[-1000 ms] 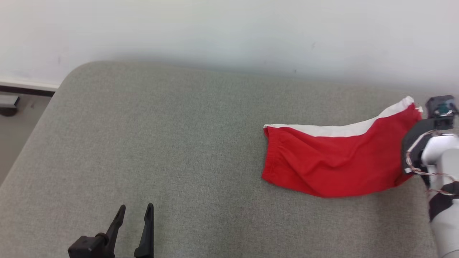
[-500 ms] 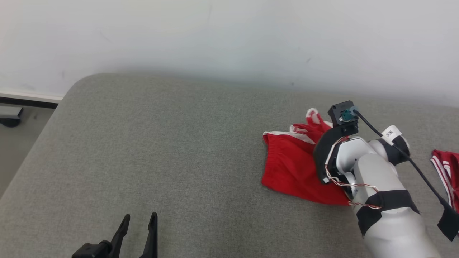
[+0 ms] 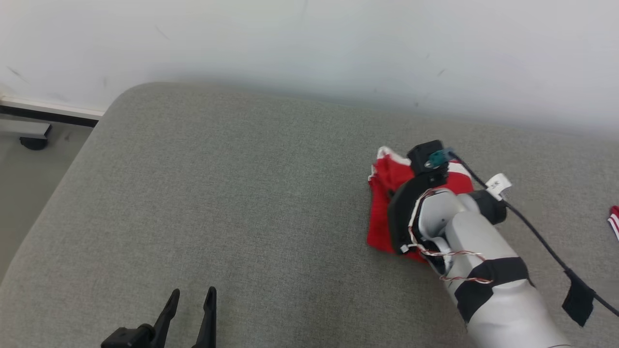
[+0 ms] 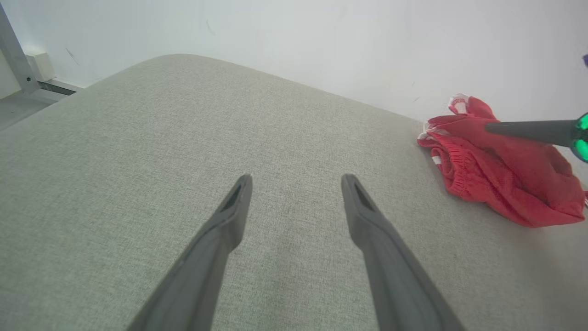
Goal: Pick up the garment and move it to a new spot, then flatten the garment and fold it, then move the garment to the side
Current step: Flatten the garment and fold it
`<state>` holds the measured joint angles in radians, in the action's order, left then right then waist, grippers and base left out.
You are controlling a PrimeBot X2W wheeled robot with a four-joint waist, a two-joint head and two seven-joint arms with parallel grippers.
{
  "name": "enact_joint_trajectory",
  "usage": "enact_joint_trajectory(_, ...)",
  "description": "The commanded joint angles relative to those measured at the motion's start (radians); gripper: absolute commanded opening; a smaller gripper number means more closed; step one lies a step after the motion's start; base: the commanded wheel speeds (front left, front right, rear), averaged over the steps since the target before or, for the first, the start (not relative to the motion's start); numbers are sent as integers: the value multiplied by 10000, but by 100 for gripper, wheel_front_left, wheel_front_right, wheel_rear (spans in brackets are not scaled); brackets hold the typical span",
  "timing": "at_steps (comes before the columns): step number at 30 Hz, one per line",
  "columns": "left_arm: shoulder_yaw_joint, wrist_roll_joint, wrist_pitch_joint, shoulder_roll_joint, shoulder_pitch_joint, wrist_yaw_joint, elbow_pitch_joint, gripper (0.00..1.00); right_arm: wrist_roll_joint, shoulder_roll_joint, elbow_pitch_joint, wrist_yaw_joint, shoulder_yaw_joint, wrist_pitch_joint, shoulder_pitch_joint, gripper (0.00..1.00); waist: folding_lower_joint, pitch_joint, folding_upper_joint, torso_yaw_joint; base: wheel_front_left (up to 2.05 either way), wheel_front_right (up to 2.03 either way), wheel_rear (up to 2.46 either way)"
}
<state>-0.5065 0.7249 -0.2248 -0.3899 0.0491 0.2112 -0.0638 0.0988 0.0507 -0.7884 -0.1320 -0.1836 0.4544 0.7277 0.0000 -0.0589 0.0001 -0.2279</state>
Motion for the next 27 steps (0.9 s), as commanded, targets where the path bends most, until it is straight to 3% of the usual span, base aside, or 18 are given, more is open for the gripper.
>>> enact_joint_trajectory(1, -7, 34, -36, 36, 114, -16, -37, 100, 320, 3, -46, 23, -322, 9, -60, 0, 0, -11, -1, -8, 0, 0, 0)
enact_joint_trajectory(4, -29, 41, -49, 55, 141, -39, -70, 100, 628, -3, -196, 23, -695, 88, -187, 0, 0, -2, -1, -10, 0, 0, 0)
enact_joint_trajectory(5, -36, 45, -52, 67, 160, -46, -83, 100, 746, -3, -187, 23, -763, 40, -214, 67, 0, 9, -1, -10, 0, 0, 0)
enact_joint_trajectory(6, -36, 50, -57, 75, 171, -50, -87, 100, 957, -5, -135, 23, -780, -54, -240, 100, 0, 22, -1, -6, 0, 0, 0)
enact_joint_trajectory(11, -9, 101, -94, 27, 19, -64, -185, 100, 1422, -6, 506, 23, -823, -596, -118, 100, 0, 185, -1, 110, 0, 0, 0)
enact_joint_trajectory(15, 20, 128, -112, 21, -110, -15, -166, 100, 733, 53, 1029, 23, -584, -759, -354, 100, 0, 314, -1, 204, 0, 0, 0)
enact_joint_trajectory(20, 0, 153, -102, 5, -262, 72, -61, 100, -797, 733, 2164, 23, -47, -505, -1470, 100, 0, 475, -1, 279, 0, 0, 0)
enact_joint_trajectory(27, -3, 162, -73, -38, -214, 85, 87, 100, -1753, 716, 3376, 21, 437, -240, -2852, 100, 0, 371, -1, 369, 0, 0, 0)
